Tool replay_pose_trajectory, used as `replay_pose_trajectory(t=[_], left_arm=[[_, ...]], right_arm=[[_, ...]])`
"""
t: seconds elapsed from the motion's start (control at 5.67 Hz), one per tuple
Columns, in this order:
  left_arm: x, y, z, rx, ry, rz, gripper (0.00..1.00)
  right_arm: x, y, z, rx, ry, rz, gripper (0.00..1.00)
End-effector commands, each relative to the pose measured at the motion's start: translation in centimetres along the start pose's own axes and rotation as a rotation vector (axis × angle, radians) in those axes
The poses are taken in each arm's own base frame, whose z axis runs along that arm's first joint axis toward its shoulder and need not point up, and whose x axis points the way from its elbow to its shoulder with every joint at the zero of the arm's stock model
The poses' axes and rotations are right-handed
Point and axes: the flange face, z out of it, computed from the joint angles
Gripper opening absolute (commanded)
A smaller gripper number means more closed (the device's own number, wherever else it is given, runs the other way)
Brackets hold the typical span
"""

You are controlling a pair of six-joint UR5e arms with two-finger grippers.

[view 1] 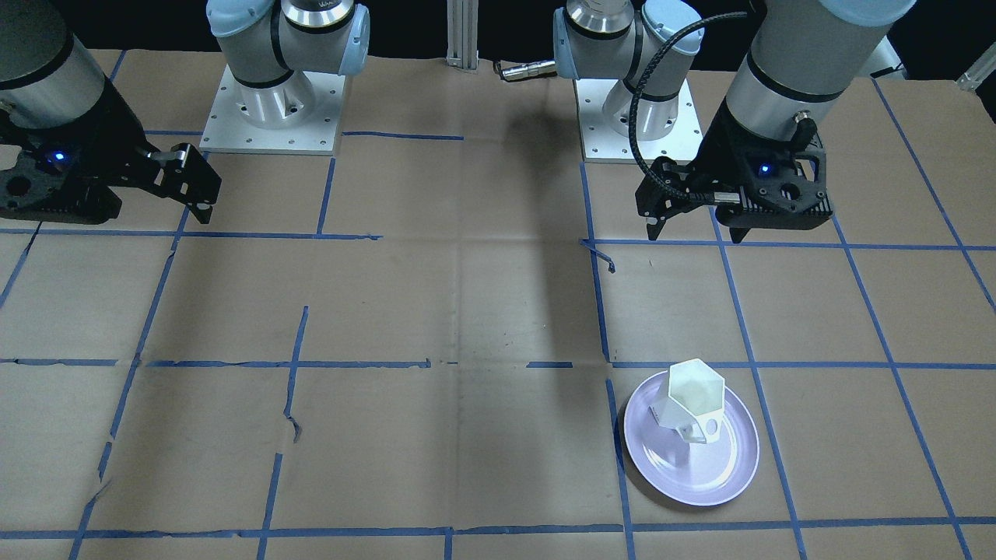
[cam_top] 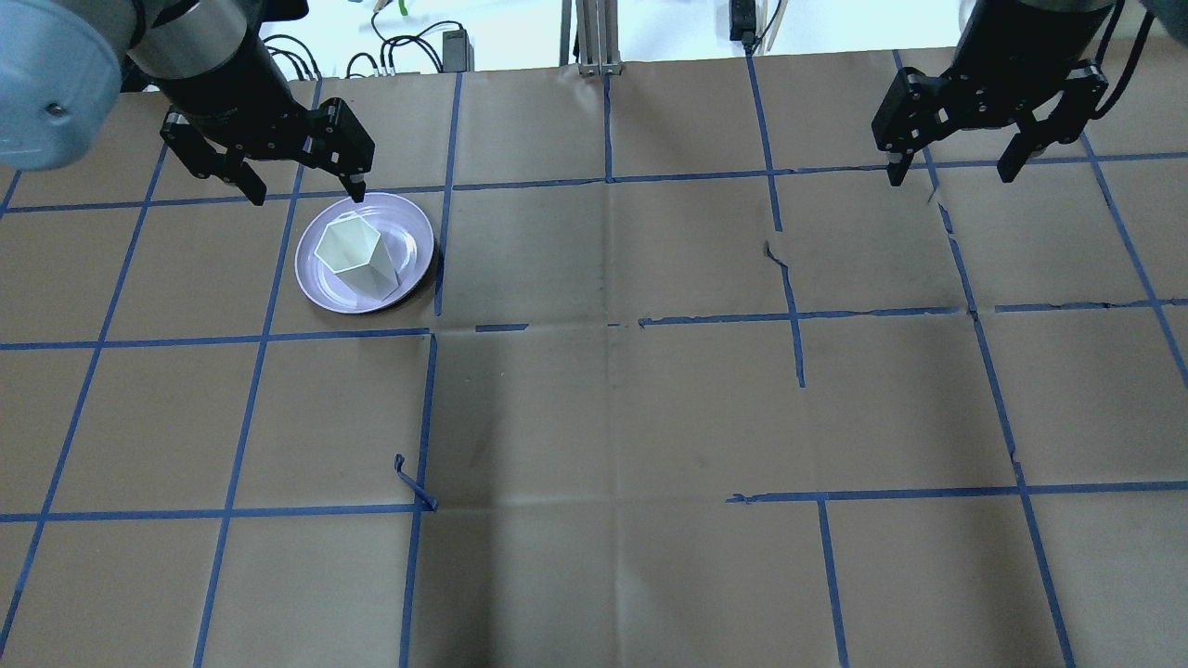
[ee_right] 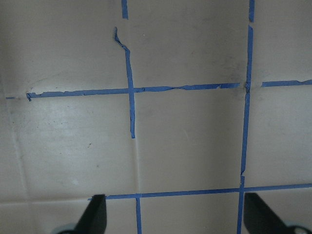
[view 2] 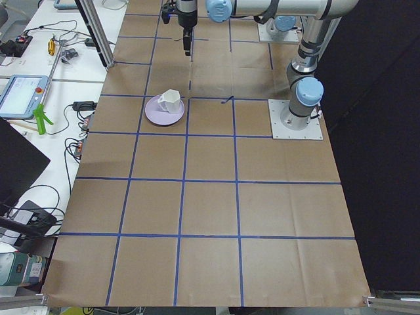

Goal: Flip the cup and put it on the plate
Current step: 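Open the left gripper and raise it away from the cup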

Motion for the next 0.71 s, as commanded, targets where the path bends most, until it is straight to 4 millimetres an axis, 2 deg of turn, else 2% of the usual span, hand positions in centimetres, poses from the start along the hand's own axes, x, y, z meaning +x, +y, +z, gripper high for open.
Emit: replay_pose_trajectory(t=[0.0,0.53], left_arm=[[0.11,0.75,-0.88,0.011,0.002,0.016,0.99],[0.03,1.61,-1.41,0.021,-0.003,0.011,0.99]], right_arm=[[0.0,0.0,0.0,0.0,0.0,0.0,1.0],[0.0,0.0,0.0,0.0,0.0,0.0,1.0]])
